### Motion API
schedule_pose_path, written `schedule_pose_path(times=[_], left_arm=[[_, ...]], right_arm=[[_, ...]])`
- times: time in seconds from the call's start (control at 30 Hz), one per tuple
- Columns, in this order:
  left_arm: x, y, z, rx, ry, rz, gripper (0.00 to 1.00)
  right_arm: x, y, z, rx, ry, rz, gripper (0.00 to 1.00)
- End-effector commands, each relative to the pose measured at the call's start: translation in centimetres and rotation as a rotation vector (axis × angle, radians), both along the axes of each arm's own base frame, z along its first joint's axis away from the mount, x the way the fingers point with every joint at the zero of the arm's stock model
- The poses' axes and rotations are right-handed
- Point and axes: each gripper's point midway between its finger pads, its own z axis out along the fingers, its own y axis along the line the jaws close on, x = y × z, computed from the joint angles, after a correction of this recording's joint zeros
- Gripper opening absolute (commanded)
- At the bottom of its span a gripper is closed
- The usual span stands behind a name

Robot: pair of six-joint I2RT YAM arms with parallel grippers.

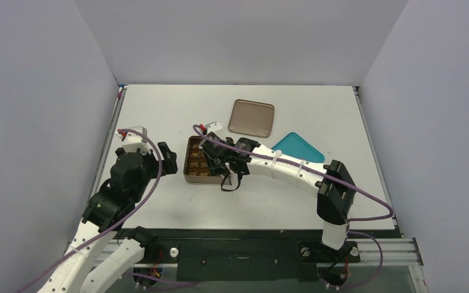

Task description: Pack the cookies

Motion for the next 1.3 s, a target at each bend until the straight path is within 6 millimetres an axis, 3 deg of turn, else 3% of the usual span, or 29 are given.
schedule_pose_path(times=[0.0,0.47,0.73,1.03,1.27], left_arm=[[0.6,-0.2,1.3,-0.022,-0.048,0.002,0.97],[0.5,-0.1,1.3,-0.021,-0.048,0.004,0.97],[0.5,-0.1,1.3,-0.02,-0.049,0.006,0.97],[0.5,0.0,1.4,-0.018,-0.051,0.012,0.97],[0.5,-0.1,1.3,-0.019,-0.049,0.006,0.97]], right_arm=[[1.2,0.8,1.8,0.064,-0.046,-0.026,0.38],[1.2,1.0,3.4,0.098,-0.069,-0.03,0.42],[0.9,-0.5,5.2,0.125,-0.11,-0.061,0.39],[0.0,-5.2,7.0,0.143,-0.171,-0.148,0.38],[-0.3,-11.5,5.4,0.12,-0.163,-0.275,0.37]])
